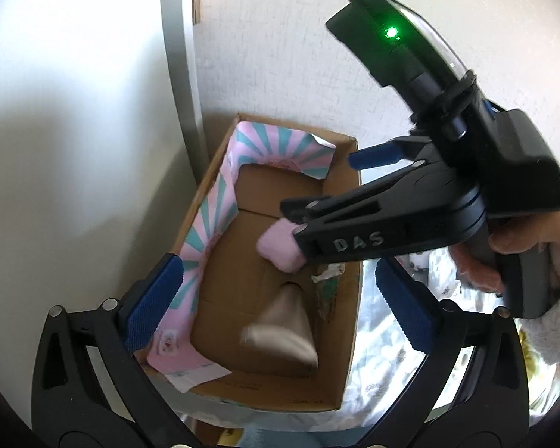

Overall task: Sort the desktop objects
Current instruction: 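Carry the silver tube and pink pouch into the cardboard box and release both, then withdraw both tools from the box back over the table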

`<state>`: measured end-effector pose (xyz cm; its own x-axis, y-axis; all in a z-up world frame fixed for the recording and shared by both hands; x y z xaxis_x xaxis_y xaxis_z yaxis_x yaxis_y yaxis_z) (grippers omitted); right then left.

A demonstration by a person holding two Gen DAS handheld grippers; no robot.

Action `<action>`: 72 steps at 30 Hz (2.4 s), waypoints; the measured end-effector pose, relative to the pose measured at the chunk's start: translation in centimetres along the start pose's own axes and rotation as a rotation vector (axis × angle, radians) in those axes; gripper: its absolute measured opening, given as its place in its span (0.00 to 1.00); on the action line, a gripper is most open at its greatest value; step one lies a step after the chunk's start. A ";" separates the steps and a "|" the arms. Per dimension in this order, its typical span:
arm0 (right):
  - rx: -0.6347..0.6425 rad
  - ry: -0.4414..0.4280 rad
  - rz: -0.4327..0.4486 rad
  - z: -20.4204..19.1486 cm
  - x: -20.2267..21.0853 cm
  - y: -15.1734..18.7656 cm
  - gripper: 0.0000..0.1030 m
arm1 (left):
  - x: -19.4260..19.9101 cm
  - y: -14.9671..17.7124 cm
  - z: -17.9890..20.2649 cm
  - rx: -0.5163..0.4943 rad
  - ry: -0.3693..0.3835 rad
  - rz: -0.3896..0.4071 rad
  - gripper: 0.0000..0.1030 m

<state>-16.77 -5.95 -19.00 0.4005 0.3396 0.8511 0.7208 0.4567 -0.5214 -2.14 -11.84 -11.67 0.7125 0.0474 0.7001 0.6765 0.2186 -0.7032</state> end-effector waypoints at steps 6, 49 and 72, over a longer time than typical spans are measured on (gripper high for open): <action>-0.140 0.123 0.029 0.6 1.7 -0.3 0.79 | -0.5 -0.2 -0.8 0.006 0.011 0.004 1.00; -0.557 0.481 0.152 7.8 22.0 15.2 0.79 | 4.1 -3.1 12.3 -0.205 0.183 0.061 1.00; -0.808 0.653 0.042 9.7 26.3 29.7 0.79 | 0.2 3.2 18.0 -0.271 0.199 -0.079 1.00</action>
<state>9.66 24.57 -12.65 0.4891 -0.2789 0.8264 0.7667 -0.3143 -0.5598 -3.15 6.45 -11.53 0.6600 -0.1561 0.7348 0.7371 -0.0539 -0.6736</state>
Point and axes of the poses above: each gripper's, at about its wrist camera, not at the fingertips, and x roughly against the way its jaws point, z to its right, y to its underside, the point moved 5 cm from there along -x, roughly the way its jaws point, and after that the axes turned 12 degrees about z, right-handed, at the moved point
